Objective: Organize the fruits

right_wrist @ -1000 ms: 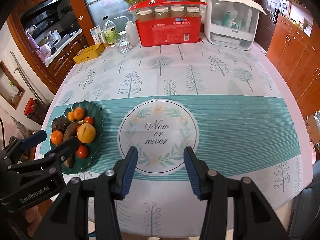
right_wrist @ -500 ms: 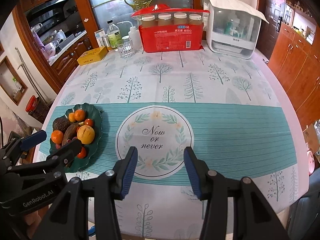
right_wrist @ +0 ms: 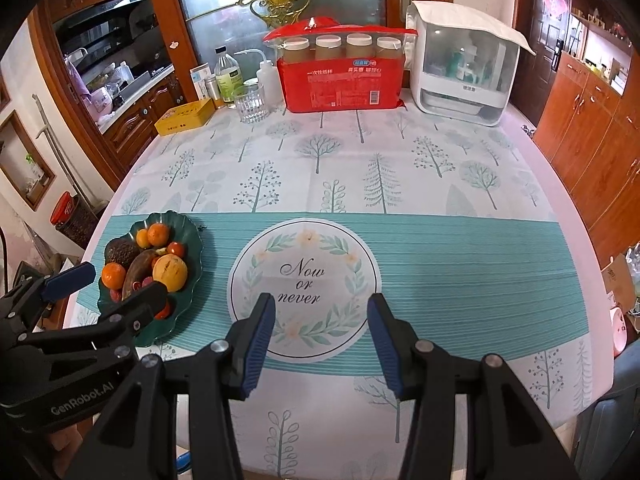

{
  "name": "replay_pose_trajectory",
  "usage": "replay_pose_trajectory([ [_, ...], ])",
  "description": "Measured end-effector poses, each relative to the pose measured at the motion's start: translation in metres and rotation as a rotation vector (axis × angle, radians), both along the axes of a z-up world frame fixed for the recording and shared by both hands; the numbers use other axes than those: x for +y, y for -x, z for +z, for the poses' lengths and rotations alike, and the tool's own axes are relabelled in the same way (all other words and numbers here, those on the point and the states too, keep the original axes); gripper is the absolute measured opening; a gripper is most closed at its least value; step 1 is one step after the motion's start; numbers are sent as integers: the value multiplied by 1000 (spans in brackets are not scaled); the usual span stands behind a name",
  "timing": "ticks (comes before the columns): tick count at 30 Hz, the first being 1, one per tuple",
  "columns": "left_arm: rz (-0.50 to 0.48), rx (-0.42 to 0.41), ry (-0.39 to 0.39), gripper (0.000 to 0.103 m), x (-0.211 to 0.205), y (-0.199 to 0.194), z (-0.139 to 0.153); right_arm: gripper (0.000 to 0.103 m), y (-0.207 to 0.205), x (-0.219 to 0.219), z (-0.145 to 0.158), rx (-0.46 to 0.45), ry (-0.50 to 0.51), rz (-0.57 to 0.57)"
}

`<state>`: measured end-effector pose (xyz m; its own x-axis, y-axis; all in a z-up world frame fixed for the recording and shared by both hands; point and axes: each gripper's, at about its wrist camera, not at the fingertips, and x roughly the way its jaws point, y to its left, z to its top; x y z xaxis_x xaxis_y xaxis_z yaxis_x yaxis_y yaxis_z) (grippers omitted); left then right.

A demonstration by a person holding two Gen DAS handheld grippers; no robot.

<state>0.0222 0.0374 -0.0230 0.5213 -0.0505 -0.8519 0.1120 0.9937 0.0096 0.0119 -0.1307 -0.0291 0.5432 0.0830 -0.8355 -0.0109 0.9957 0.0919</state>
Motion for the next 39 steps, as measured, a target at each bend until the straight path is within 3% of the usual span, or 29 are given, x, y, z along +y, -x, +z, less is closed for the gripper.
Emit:
replay_pose_trajectory([
  [39, 2, 5, 3, 91, -1, 3, 2, 48, 2, 1, 0, -2, 0, -1],
])
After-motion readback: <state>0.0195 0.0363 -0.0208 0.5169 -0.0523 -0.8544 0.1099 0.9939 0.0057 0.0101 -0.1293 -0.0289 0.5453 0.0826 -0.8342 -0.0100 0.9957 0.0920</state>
